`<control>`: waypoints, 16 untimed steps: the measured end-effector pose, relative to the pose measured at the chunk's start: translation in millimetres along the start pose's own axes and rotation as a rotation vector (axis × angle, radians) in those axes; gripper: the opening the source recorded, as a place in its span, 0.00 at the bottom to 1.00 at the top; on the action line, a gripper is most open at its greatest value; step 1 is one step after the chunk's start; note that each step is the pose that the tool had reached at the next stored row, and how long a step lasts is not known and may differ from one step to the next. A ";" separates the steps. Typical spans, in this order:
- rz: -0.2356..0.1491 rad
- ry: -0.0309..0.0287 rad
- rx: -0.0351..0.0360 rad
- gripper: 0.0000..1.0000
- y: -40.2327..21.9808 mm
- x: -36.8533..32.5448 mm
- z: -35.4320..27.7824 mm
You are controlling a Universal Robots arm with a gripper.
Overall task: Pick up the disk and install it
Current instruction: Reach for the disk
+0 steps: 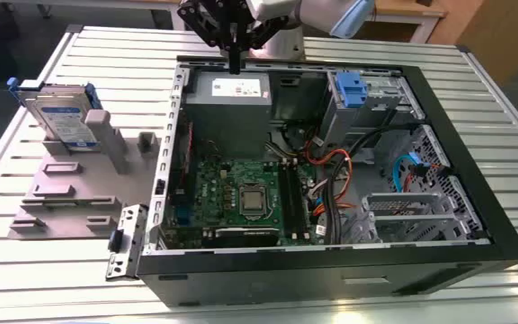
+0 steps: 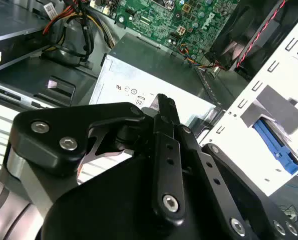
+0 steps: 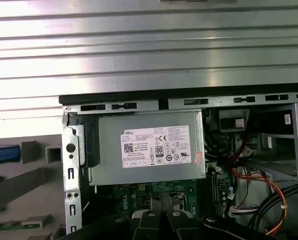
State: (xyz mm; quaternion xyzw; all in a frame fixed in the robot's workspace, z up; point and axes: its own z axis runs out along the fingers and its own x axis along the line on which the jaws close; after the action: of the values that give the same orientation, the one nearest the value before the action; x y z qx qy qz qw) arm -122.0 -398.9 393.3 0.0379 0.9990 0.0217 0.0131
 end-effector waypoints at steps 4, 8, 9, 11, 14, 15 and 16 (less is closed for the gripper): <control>0.000 0.0000 0.0000 0.11 0.0 0.0 0.0; 0.000 0.0000 -0.0001 0.11 -0.1 1.2 0.1; 0.000 0.0000 -0.0002 0.11 -0.1 1.6 0.2; 0.000 0.0000 -0.0002 0.11 -0.2 2.8 0.2; 0.000 0.0000 -0.0001 0.11 -0.3 4.8 0.3; 0.000 0.0001 -0.0001 0.11 -0.4 5.1 0.3; 0.000 0.0001 -0.0001 0.11 -0.4 5.5 0.3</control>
State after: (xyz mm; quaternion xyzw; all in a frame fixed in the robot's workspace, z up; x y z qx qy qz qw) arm -127.5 -398.9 392.8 0.0379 0.9990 0.0218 0.0130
